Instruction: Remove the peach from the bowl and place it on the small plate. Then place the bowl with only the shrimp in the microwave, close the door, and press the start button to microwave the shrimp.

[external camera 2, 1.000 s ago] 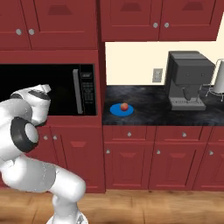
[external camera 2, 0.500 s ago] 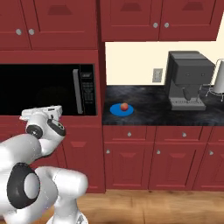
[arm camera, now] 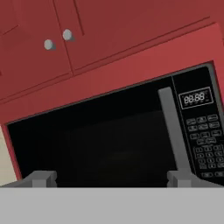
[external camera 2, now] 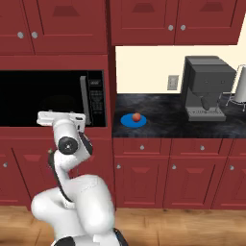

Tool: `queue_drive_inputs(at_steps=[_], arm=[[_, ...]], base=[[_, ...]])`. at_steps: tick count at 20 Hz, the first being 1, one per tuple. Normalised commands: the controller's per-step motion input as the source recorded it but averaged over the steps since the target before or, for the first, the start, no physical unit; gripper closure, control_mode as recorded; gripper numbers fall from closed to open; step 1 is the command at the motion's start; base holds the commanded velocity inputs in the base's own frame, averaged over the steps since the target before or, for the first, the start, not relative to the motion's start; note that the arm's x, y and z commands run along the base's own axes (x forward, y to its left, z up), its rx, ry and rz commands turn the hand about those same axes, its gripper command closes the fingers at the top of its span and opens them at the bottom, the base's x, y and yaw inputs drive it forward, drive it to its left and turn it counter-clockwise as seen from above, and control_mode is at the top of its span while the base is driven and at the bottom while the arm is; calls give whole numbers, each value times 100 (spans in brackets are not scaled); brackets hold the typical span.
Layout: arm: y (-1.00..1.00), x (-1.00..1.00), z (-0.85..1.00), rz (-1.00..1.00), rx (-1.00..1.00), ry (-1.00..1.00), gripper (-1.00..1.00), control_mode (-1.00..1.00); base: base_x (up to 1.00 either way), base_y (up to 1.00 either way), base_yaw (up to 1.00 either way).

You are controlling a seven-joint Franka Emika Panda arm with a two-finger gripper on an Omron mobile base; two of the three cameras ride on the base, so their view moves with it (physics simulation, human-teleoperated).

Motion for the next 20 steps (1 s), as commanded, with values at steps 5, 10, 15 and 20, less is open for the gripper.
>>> queue_drive_inputs(at_steps=[5,10,15,20], arm=[[-83,11,-8,10,10,6,-100,-100],[-6,29,-26,15,0,3,-100,-100],[0,17,-27,3,0,0,-100,-100],[-3,11,-4,0,0,2,-100,-100]], base=[[0,0,0],[0,0,0],[0,0,0],[0,0,0]])
